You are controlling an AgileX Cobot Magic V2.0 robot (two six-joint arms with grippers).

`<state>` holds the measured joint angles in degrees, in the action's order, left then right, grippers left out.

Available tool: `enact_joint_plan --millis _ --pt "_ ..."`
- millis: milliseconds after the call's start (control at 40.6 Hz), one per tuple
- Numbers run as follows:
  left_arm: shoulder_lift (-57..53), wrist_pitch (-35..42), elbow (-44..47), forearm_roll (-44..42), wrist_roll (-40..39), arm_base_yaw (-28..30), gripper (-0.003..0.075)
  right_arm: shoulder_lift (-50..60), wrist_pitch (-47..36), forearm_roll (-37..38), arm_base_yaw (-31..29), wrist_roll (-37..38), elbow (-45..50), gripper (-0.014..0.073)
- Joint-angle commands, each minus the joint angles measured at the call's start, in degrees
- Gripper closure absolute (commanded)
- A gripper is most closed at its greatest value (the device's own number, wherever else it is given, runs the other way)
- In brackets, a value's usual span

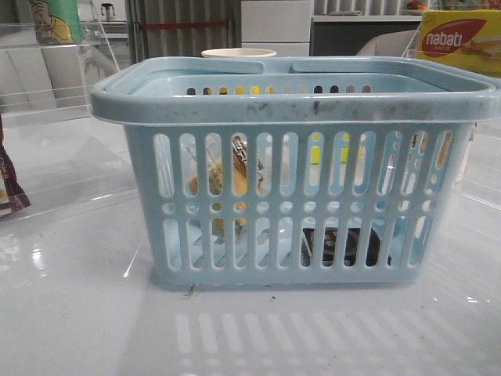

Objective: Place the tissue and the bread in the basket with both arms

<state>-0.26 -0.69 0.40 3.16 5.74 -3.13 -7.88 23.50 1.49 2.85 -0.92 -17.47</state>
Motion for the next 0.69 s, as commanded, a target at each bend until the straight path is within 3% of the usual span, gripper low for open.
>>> enact_joint_plan --millis 0,296,665 --pt "-1.0 5.2 0.4 0.6 -0.2 -0.5 0.0627 3.8 -12.5 -0.1 -2.6 -0.4 5.0 0.0536" --pt "-1.0 5.1 0.4 0.6 -0.2 -0.5 0.0627 9.6 -26.1 -2.8 -4.5 -0.4 18.7 0.0536" --pt "-1.0 5.1 0.4 0.6 -0.2 -0.5 0.0627 9.6 -26.2 -3.2 -4.5 -0.4 18.7 0.0536"
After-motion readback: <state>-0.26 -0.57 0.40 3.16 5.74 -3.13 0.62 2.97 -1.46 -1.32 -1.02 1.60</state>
